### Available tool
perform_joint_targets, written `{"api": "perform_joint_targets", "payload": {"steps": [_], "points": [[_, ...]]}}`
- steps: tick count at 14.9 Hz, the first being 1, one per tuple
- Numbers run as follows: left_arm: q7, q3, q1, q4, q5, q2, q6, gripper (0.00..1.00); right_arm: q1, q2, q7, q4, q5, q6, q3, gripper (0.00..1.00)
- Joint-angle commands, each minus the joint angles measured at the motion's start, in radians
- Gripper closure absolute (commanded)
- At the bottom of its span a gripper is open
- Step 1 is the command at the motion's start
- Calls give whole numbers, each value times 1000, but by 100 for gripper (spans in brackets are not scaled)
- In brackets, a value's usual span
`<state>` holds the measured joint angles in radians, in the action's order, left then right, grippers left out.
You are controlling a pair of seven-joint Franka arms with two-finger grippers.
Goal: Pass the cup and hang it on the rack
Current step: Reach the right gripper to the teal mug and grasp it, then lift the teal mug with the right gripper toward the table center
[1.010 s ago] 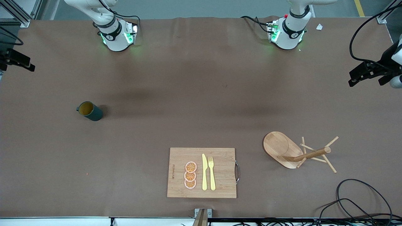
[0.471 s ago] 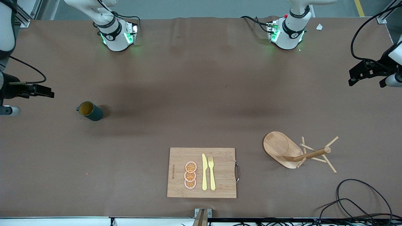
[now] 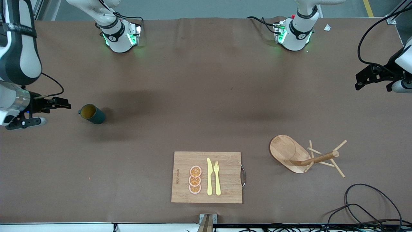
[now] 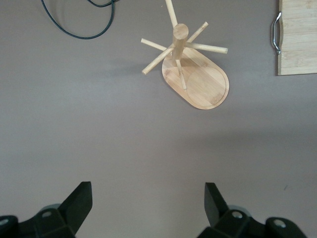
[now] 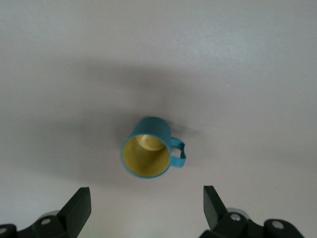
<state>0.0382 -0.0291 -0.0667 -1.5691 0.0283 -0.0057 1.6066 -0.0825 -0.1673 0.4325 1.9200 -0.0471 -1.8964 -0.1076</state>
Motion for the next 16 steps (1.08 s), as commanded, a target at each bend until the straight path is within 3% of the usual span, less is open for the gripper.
{"api": "perform_joint_targets", "payload": {"steps": [1,4,9,10,13,15,16], "points": [[-3,0,24,0,-8,1,21,0,-17,38,93,170,-19,-184,8,0],[-3,0,25,-2,-8,3,19,0,-14,29,205,315,-19,-445,8,0],[-3,0,42,0,-8,12,23,0,-17,-52,301,340,-19,-521,8,13],[-3,0,44,0,-8,12,23,0,-17,-66,325,341,-19,-521,8,19],[-3,0,44,1,-8,15,23,0,-17,-89,385,340,-19,-532,6,67],[-3,0,42,1,-8,15,23,0,-19,-92,384,340,-19,-532,6,92],[-3,0,42,1,-8,15,23,0,-19,-93,382,338,-20,-530,8,100]]}}
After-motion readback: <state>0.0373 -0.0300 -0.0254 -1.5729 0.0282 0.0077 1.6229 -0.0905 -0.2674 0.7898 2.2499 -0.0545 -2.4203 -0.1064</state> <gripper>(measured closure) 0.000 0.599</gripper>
